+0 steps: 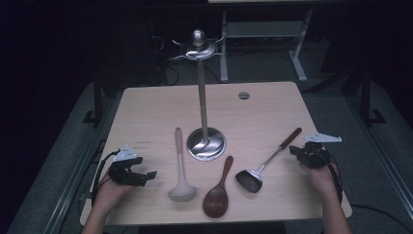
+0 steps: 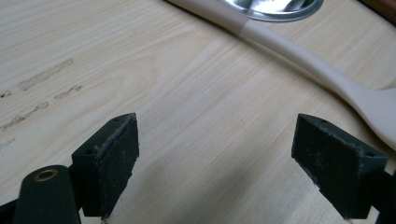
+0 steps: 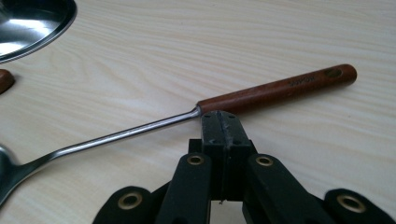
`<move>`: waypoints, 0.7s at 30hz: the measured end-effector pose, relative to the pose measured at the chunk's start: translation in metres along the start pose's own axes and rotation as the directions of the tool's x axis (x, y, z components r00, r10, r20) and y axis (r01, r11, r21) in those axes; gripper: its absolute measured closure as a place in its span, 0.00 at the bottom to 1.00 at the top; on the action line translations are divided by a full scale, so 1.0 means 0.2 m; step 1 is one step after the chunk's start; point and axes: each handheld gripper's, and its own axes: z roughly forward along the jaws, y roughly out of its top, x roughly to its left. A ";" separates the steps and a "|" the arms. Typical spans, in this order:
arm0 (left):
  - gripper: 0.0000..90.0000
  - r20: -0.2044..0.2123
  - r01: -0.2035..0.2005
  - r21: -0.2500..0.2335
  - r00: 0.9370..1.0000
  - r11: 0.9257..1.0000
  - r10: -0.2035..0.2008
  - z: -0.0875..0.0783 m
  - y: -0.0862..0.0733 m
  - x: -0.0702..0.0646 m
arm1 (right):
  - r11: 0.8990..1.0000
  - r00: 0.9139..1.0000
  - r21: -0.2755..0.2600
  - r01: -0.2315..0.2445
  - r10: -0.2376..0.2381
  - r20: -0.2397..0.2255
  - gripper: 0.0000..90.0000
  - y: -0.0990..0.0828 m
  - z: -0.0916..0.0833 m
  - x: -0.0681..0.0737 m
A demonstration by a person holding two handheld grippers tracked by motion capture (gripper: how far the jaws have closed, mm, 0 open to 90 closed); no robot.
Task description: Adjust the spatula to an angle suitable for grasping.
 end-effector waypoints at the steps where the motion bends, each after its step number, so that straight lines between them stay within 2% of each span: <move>1: 0.17 0.001 0.002 0.000 1.000 1.000 -0.002 0.00 0.00 0.00 | 1.000 1.000 0.001 0.001 -0.001 0.000 1.00 0.01 0.01 -0.01; 3: 0.17 -0.002 0.002 -0.005 1.000 1.000 -0.002 -0.01 0.00 0.00 | 1.000 1.000 0.003 0.001 -0.001 0.007 1.00 0.02 0.03 -0.02; 4: 0.17 -0.003 -0.010 -0.009 1.000 1.000 0.010 -0.01 0.00 0.00 | 1.000 1.000 0.004 0.003 -0.004 0.015 1.00 0.03 0.04 -0.03; 5: 0.17 0.000 0.002 -0.008 1.000 1.000 -0.002 -0.01 0.00 -0.01 | 1.000 1.000 0.006 0.001 -0.001 0.019 1.00 0.03 0.04 -0.04; 10: 0.17 0.008 -0.003 0.001 1.000 1.000 0.003 -0.01 -0.01 -0.02 | 1.000 0.999 -0.009 -0.024 0.024 0.042 1.00 0.04 0.08 -0.09; 13: 0.17 0.013 0.003 -0.010 1.000 1.000 -0.003 0.00 -0.01 -0.02 | 0.999 0.997 -0.012 -0.038 0.039 0.068 1.00 0.06 0.11 -0.12; 15: 0.17 0.014 -0.009 -0.001 1.000 1.000 0.009 0.00 0.00 -0.02 | 0.999 0.995 -0.017 -0.046 0.048 0.082 1.00 0.07 0.13 -0.14; 17: 0.17 0.016 -0.009 -0.001 1.000 1.000 0.009 0.00 0.00 -0.03 | 0.999 0.994 -0.012 -0.040 0.041 0.104 1.00 0.08 0.15 -0.15; 21: 0.17 0.020 -0.003 -0.001 1.000 1.000 0.003 0.00 -0.01 -0.03 | 0.999 0.993 0.007 -0.050 0.049 0.111 1.00 0.07 0.20 -0.17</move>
